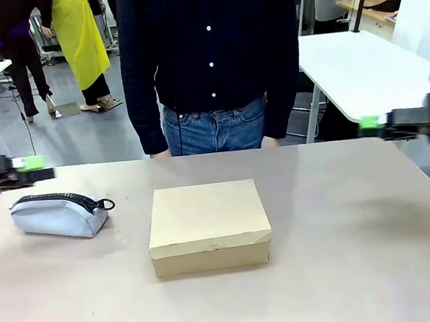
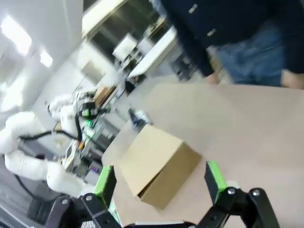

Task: Pack the items into the box.
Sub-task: Close the Mailer Box.

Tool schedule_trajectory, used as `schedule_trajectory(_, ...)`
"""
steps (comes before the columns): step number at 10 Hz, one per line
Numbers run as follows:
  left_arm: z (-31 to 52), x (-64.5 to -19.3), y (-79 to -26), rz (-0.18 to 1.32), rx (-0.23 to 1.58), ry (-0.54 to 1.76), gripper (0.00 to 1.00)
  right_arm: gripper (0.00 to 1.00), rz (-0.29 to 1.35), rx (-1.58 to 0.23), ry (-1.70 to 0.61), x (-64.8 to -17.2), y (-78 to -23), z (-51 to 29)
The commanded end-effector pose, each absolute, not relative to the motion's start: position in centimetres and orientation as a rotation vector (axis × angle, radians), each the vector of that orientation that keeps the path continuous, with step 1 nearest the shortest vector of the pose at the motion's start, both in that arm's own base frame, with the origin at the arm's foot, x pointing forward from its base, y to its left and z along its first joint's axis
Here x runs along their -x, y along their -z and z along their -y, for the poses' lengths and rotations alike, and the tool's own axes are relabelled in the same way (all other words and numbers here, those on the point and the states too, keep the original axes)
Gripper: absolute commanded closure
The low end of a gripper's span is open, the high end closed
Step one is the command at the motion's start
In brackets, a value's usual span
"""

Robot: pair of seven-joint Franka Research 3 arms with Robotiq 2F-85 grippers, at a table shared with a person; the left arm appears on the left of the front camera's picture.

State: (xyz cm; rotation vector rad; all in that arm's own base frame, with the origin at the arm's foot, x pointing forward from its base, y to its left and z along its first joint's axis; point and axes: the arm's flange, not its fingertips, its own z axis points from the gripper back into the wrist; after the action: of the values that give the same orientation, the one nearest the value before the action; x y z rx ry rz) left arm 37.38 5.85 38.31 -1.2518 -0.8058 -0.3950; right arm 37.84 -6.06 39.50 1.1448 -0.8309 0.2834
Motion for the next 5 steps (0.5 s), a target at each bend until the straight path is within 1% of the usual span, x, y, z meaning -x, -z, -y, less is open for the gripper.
schedule_trajectory(1, -2.9, -37.9, -38.4, 0.791, 1.275, 0.462, 0.0, 0.0, 0.894, -1.119, -0.171, -30.8, -36.9, 4.2)
schedule_trajectory(2, -2.9, -37.9, -38.4, 0.791, 1.275, 0.462, 0.0, 0.0, 0.831, -1.145, -0.283, -37.8, -39.5, 6.1)
schedule_trajectory(5, -2.9, -37.9, -38.4, 0.791, 1.275, 0.462, 0.0, 0.0, 0.831, -1.145, -0.283, -37.8, -39.5, 6.1)
